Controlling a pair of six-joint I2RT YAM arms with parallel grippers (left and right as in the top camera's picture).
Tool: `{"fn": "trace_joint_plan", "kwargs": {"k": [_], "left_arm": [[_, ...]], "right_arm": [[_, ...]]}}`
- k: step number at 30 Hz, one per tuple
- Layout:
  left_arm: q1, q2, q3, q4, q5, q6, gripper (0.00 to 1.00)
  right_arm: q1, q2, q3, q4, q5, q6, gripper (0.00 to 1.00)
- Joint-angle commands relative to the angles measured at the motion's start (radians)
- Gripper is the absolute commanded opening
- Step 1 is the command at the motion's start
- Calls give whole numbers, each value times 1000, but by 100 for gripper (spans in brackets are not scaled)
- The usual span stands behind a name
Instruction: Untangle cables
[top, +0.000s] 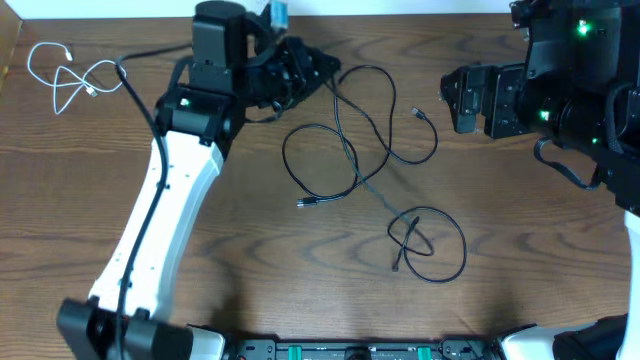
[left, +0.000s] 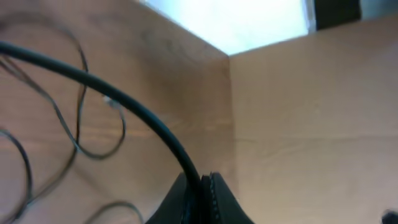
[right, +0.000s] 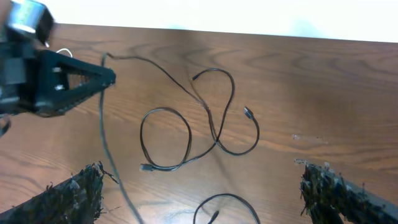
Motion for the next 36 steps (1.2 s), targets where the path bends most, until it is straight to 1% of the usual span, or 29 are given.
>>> {"fn": "trace_joint_plan", "kwargs": {"k": [1, 5, 8, 10, 15, 21, 26, 28, 33, 36], "left_arm": [[-51, -91, 174, -61, -222, 230, 8], [-72, -106, 331, -135, -387, 301, 7], [-34, -120, 405, -137, -518, 349, 8], [11, -128, 425, -137, -572, 365, 7], [171, -151, 426, -157, -565, 364, 8], [342, -177, 426, -158, -509, 344, 8], [470, -179, 426, -225, -522, 335, 8], [516, -171, 426, -269, -545, 349, 7], [599, -122, 426, -376, -548, 457, 7], [640, -85, 426, -420, -638, 451, 7]], "right_arm": [[-4, 16, 4, 2, 1, -5, 99], [-4, 27, 4, -7, 1, -5, 99], [-4, 37, 4, -23, 2, -8, 99], [-4, 42, 4, -36, 1, -13, 99], [-4, 50, 4, -47, 7, -37, 99], [-4, 53, 4, -46, 9, -50, 99], [-4, 63, 4, -43, 8, -58, 99], [-4, 67, 4, -44, 9, -65, 99], [-4, 87, 4, -43, 8, -64, 99], [-4, 102, 4, -44, 8, -64, 99]]}}
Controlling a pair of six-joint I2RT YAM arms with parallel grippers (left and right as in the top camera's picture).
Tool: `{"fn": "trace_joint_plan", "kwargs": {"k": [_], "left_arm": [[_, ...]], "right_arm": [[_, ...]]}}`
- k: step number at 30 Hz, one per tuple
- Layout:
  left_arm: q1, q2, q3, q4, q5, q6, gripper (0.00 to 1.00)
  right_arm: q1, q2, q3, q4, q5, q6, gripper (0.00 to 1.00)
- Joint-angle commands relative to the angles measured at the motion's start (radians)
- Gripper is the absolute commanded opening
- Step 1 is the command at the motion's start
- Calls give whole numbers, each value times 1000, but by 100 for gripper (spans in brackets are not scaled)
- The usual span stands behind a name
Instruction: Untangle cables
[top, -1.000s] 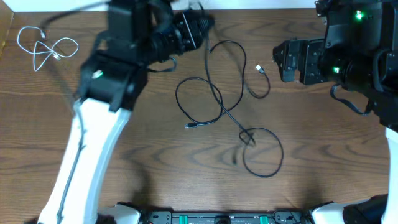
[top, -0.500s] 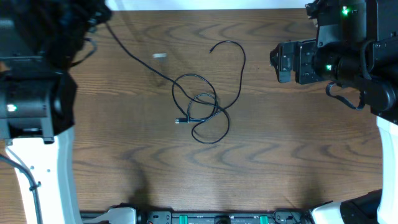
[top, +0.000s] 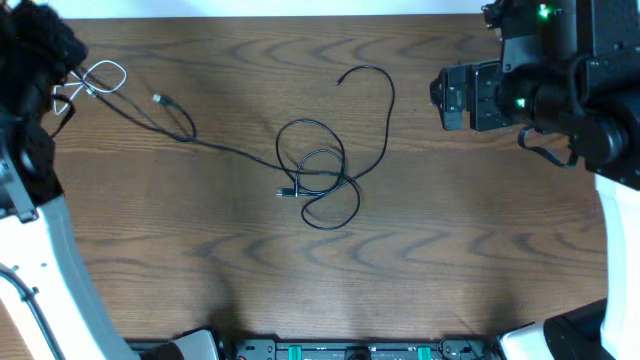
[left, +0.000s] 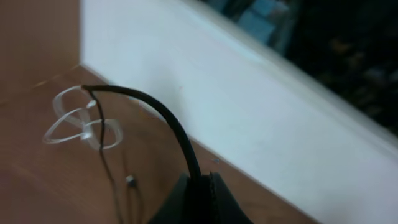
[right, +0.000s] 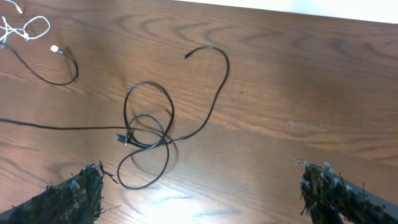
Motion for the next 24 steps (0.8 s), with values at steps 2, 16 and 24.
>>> {"fn": "trace_joint_plan", "kwargs": {"k": [2, 16, 24], "left_arm": [[59, 67, 5, -33, -142, 41, 7], [248, 332, -23, -29, -172, 42, 9], [350, 465, -26, -65, -172, 42, 33]], "right_arm": [[-4, 30, 4, -3, 4, -14, 99], [-4, 61, 4, -14, 5, -14, 99], [-4, 61, 4, -12, 5, -14, 99]]}}
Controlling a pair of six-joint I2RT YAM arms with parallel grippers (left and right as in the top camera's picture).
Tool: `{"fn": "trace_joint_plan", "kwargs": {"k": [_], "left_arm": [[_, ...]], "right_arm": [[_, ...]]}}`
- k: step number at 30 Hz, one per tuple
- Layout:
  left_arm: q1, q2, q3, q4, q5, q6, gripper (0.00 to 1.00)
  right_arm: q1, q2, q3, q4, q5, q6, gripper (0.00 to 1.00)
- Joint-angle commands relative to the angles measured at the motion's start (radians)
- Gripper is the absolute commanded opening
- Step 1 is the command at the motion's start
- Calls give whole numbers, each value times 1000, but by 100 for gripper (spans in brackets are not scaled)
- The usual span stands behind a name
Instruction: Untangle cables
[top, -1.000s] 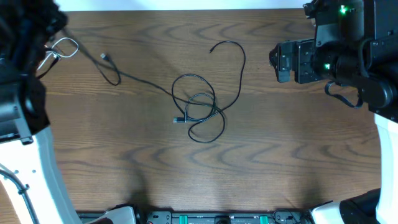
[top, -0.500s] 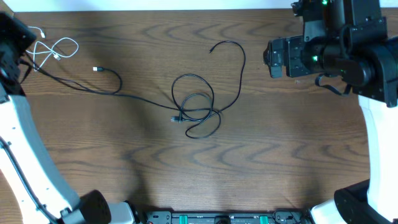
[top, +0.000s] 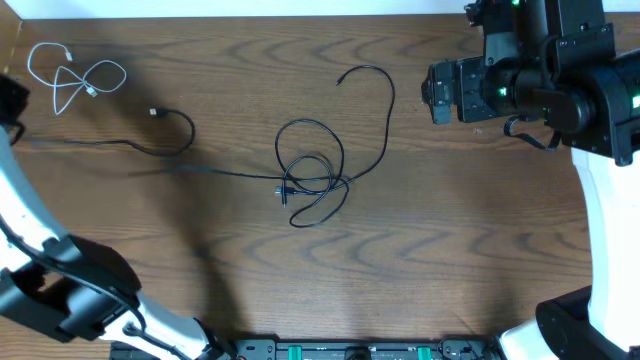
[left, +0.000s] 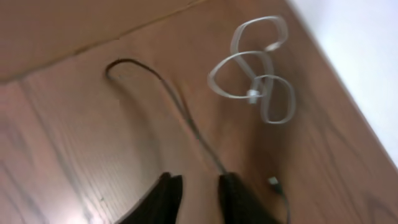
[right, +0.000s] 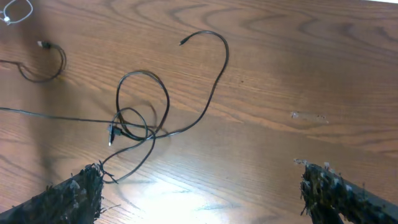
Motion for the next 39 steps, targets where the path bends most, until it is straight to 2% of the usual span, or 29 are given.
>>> {"fn": "trace_joint_plan", "kwargs": {"k": [1, 3, 4, 5, 7, 9, 13, 17, 20, 25, 33, 39], "left_arm": [[30, 21, -10, -15, -12, 8, 39], [39, 28, -14, -26, 6, 8, 73], [40, 29, -16, -31, 30, 8, 85], [40, 29, -16, -34, 68, 9, 94], [40, 29, -16, -42, 200, 9, 100], [40, 29, -16, -79, 374, 9, 100], [30, 31, -20, -181, 568, 9, 100], [-21, 35, -31, -330, 597, 10, 100], [-84, 35, -43, -460, 596, 27, 96], [-224, 35, -60, -640, 483, 45, 93], [-425, 28, -91, -693, 297, -55, 93], [-503, -52, -92, -781, 168, -97, 93]], "right_arm": [[-4, 1, 4, 3, 4, -11, 99], [-4, 1, 4, 7, 4, -11, 99], [-4, 1, 4, 8, 4, -11, 99], [-4, 1, 4, 8, 4, -11, 99], [-4, 1, 4, 8, 4, -11, 99], [-2, 1, 4, 7, 3, -11, 99], [-2, 2, 4, 3, -8, -11, 99], [-2, 2, 4, 4, -8, -11, 99], [-2, 2, 4, 3, -8, -11, 99], [-2, 2, 4, 3, -8, -11, 99], [-2, 2, 4, -4, -7, -11, 99], [-2, 2, 4, -15, -7, -11, 99]]}}
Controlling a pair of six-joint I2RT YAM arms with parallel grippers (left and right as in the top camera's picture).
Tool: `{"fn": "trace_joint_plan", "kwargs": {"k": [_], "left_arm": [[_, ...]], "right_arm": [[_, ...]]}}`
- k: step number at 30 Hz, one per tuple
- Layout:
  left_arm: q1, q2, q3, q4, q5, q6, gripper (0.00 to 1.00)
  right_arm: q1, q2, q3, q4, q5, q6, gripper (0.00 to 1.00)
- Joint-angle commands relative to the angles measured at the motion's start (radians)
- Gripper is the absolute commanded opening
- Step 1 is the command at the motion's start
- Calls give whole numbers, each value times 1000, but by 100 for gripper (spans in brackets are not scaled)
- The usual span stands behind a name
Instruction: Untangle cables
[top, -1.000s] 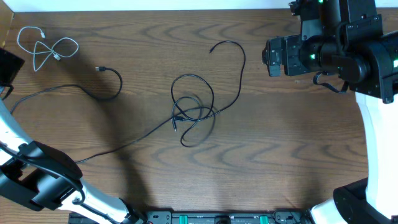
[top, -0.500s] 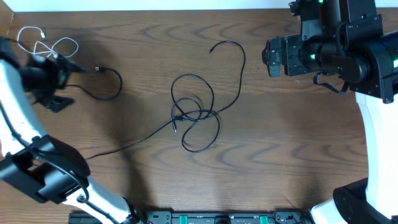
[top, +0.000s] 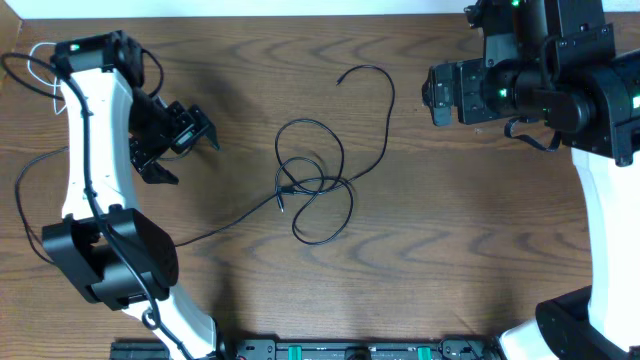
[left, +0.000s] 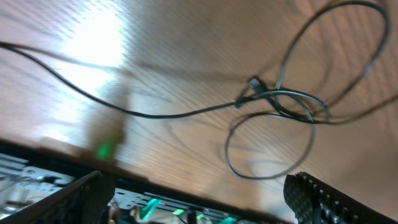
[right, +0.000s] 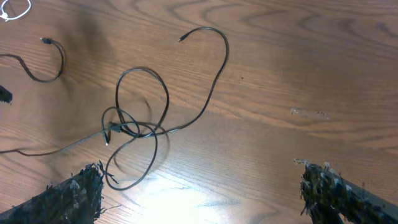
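The black cable tangle (top: 315, 182) lies in loops at the table's centre; it also shows in the left wrist view (left: 273, 102) and the right wrist view (right: 137, 124). One strand (top: 215, 228) trails from it toward the front left. A second black plug end (right: 46, 42) curls at the far left. My left gripper (top: 188, 152) hangs open over the left part of the table, facing the tangle, and holds nothing (left: 199, 202). My right gripper (top: 440, 90) stands open at the back right, apart from the cables, with nothing between its fingers (right: 205, 196).
A thin white cable (top: 40, 55) lies coiled at the back left corner, partly behind the left arm. The left arm (top: 95, 150) stretches along the table's left side. Below the front edge runs a rail with green clips (left: 149, 208).
My left gripper was off at the far left edge with its jaws slightly parted over the cable. Now it hangs wide open, further in, facing the tangle. The long strand now curves toward the front left.
First my left gripper was shut on a black cable at the back centre, loops spread centre-right. Then it held that cable by the white coil at far left, loops bunched at the centre. Later its jaws stood parted, the cable on the table; now it is open and clear.
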Motion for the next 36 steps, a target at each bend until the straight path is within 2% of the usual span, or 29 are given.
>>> {"fn": "trace_joint_plan", "kwargs": {"k": [1, 6, 10, 16, 26, 31, 36], "left_arm": [[-27, -97, -7, -77, -111, -35, 93], [-59, -249, -64, -71, -165, -109, 93], [-84, -381, -175, -11, -229, -267, 93], [-108, -527, -447, 184, -218, -573, 94], [-121, -487, -748, 502, -7, -763, 93], [-130, -446, -844, 684, -13, -803, 82], [-131, -390, -855, 713, -49, -903, 82]], "right_arm": [[-2, 2, 4, -1, -6, -11, 99], [-2, 2, 4, 0, -7, -11, 99], [-2, 2, 4, 7, -35, -11, 99], [-2, 2, 4, 13, -71, -11, 99], [-2, 2, 4, 9, -70, -11, 99], [-2, 2, 4, 8, -70, -11, 99], [-2, 2, 4, 14, -70, -11, 99]]}}
